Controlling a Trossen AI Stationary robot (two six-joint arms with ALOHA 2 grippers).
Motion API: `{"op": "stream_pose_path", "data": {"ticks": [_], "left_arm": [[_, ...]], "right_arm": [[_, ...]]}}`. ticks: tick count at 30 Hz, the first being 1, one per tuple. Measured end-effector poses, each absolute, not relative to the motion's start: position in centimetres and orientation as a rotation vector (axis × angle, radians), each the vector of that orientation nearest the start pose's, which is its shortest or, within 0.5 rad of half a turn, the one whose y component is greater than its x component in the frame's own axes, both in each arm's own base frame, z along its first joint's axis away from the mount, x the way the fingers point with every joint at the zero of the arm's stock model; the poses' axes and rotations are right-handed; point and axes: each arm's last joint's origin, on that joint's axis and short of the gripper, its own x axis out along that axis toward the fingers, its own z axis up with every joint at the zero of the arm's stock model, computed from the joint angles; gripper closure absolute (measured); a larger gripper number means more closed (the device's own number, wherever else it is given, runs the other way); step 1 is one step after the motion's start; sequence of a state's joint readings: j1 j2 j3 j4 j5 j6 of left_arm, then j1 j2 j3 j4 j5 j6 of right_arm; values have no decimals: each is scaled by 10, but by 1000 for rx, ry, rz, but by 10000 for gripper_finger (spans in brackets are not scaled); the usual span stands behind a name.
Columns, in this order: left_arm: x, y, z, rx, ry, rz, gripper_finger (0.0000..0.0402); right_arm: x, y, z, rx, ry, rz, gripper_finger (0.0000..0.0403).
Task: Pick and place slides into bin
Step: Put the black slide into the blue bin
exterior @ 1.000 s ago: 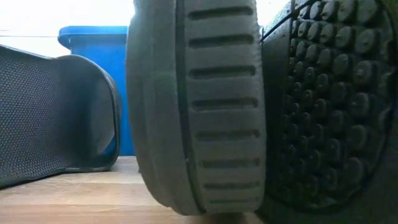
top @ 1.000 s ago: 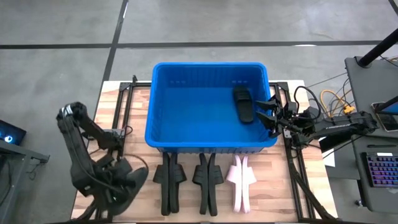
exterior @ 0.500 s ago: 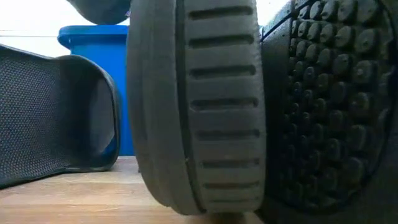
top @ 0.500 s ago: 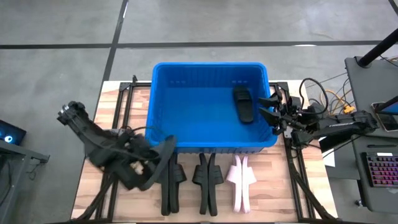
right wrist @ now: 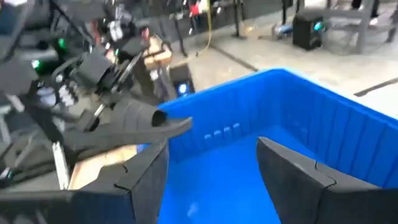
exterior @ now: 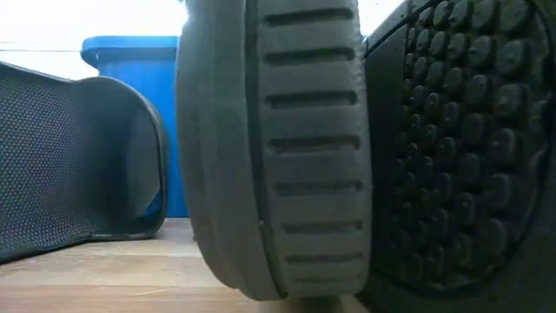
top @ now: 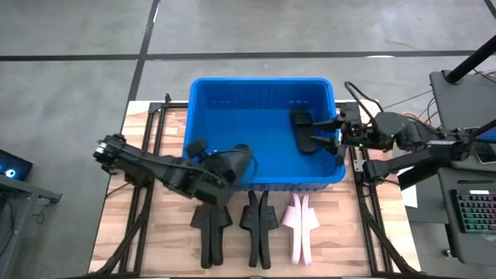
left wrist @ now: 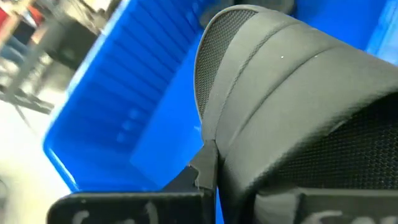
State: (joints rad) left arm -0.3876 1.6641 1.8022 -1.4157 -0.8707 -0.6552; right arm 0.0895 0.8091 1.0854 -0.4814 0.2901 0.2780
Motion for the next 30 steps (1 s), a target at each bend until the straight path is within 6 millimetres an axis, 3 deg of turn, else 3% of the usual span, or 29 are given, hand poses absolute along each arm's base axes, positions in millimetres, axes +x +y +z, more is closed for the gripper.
{"op": "stream_pose_path", "data": {"ticks": [7,15,20,25,30], "left_arm": [[313,-97,383,332,719,714,402],[334,-95,399,470,602,683,401],[342,-88,405,467,557,698,401],[343,-82,404,463,563,718,401],[342,-81,403,501,548,816,401]], "right_arm": [[167,10,420,181,217,-109,170],[204,20,414,139,240,130,170],[222,22,405,91,274,135,170],[227,22,402,62,286,119,175],[220,15,406,146,252,-84,179]]}}
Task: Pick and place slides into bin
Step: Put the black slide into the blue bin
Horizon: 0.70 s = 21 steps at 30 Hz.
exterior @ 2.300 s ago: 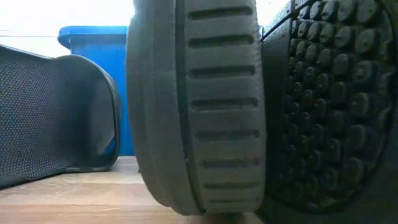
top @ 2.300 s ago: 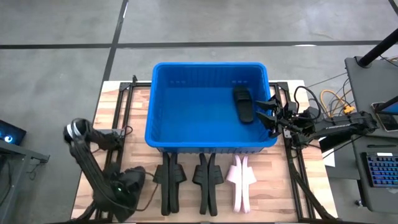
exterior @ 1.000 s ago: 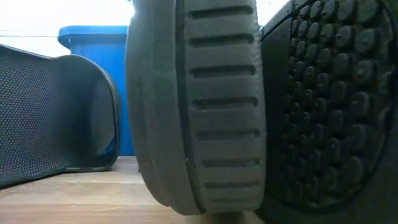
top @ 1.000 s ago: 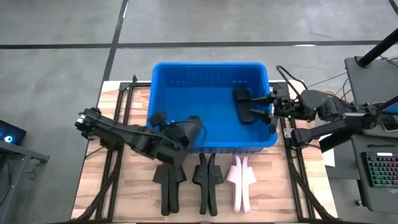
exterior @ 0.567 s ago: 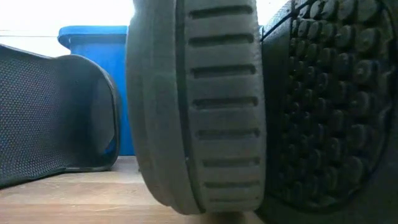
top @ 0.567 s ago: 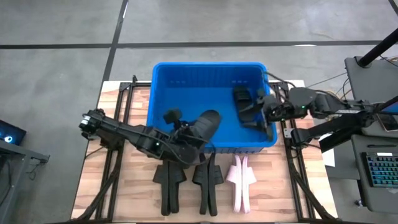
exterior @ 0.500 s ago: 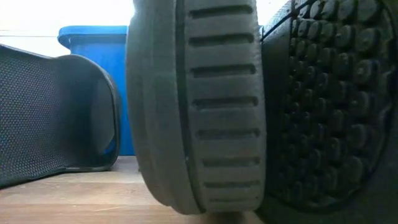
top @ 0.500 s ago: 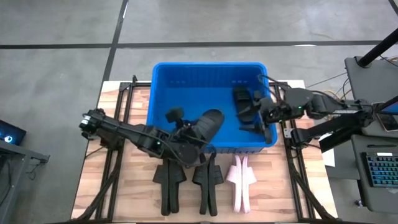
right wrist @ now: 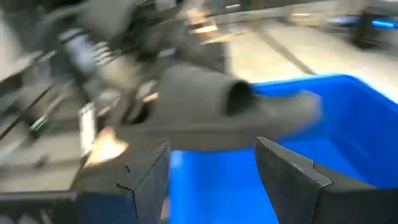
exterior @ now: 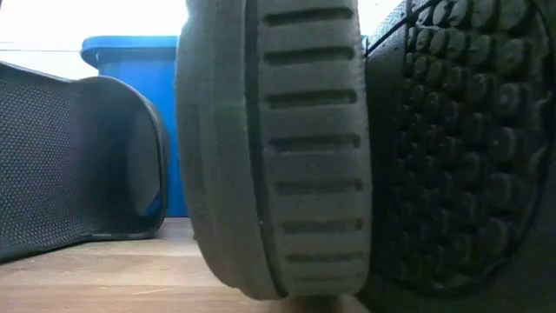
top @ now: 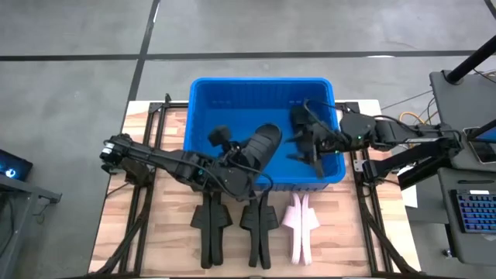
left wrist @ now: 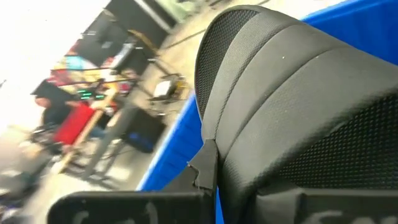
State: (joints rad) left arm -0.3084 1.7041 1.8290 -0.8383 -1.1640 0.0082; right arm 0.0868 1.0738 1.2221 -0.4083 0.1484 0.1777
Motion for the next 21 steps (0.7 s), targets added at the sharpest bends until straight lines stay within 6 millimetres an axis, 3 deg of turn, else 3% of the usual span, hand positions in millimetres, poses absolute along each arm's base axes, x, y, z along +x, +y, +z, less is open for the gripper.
{"op": "stream_pose_path", "data": {"ticks": [5,16,21], "left_arm": [[345,-80,402,565,520,968,401],[385,-89,379,819,612,1088,401],[387,-90,378,790,589,1108,401]], "right_arm": [[210,3,413,414,150,-347,179],[213,-13,411,634,111,-387,179],[213,-18,411,664,118,-351,179]]}}
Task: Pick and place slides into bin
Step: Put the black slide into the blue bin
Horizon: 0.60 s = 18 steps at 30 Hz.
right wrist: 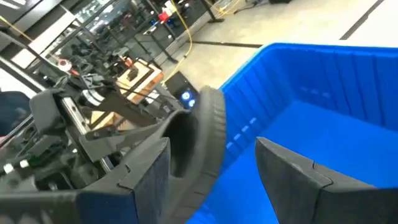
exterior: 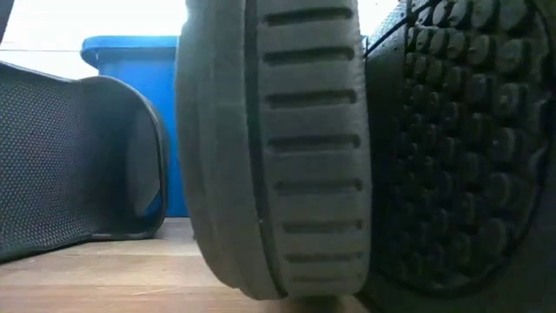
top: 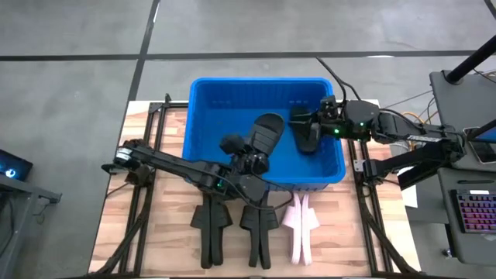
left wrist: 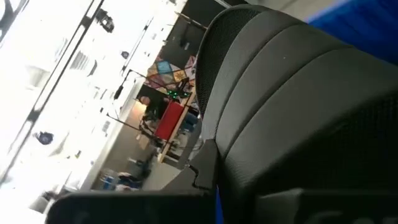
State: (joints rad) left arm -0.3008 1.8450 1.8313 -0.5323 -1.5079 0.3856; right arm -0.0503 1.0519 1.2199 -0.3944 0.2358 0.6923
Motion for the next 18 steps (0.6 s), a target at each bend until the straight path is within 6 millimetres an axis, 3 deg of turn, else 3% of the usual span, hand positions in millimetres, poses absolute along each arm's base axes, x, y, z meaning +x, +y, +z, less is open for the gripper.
{"op": "stream_pose_path", "data": {"ticks": [18], "left_arm": [[388,-90,384,728,540,1133,401]], "right_arm": [[255,-25,397,683,111,-317,182]]}}
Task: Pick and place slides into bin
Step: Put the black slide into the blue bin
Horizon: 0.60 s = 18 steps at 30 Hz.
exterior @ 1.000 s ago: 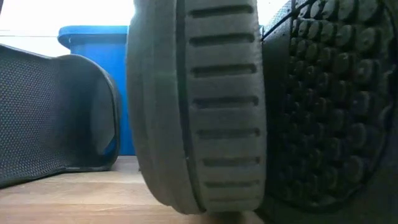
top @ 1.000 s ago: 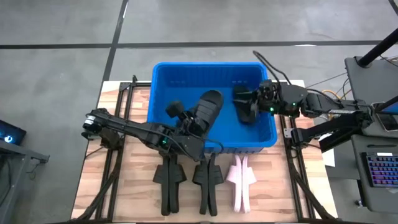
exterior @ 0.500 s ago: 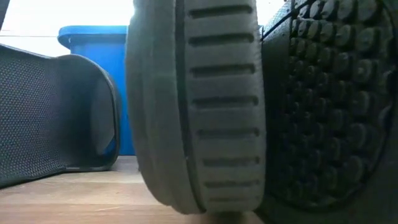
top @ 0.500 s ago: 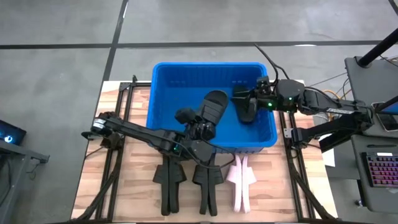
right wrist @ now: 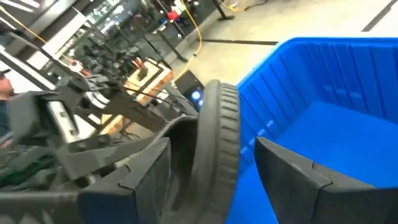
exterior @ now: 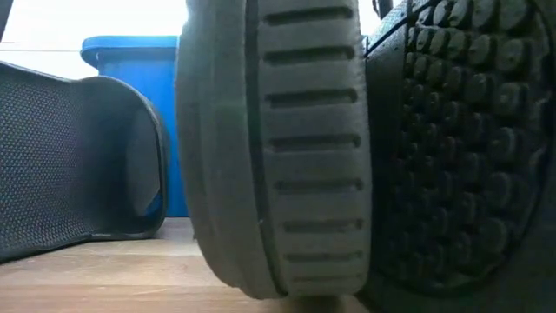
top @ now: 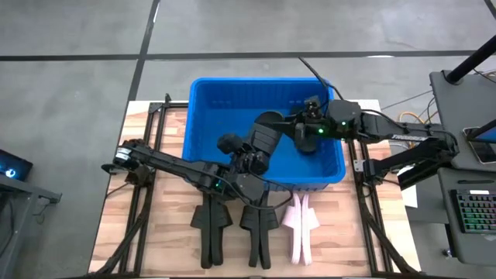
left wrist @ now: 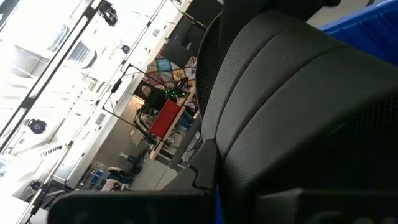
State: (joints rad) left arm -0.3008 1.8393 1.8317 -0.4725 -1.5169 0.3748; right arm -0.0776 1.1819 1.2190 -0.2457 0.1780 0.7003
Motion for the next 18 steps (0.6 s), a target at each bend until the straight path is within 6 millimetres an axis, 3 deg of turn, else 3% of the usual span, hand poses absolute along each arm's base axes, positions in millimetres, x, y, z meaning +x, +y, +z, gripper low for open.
{"op": "stream_pose_path", "data": {"ticks": [6,13,18], "left_arm": [[387,-90,384,729,541,1133,401],[389,-88,385,718,540,1087,401],[386,-85,395,660,501,959,363]], "right_arm": [[264,-28,390,680,138,-338,231],[263,-30,390,611,148,-334,361],[255,-30,395,585,141,-333,364]]}}
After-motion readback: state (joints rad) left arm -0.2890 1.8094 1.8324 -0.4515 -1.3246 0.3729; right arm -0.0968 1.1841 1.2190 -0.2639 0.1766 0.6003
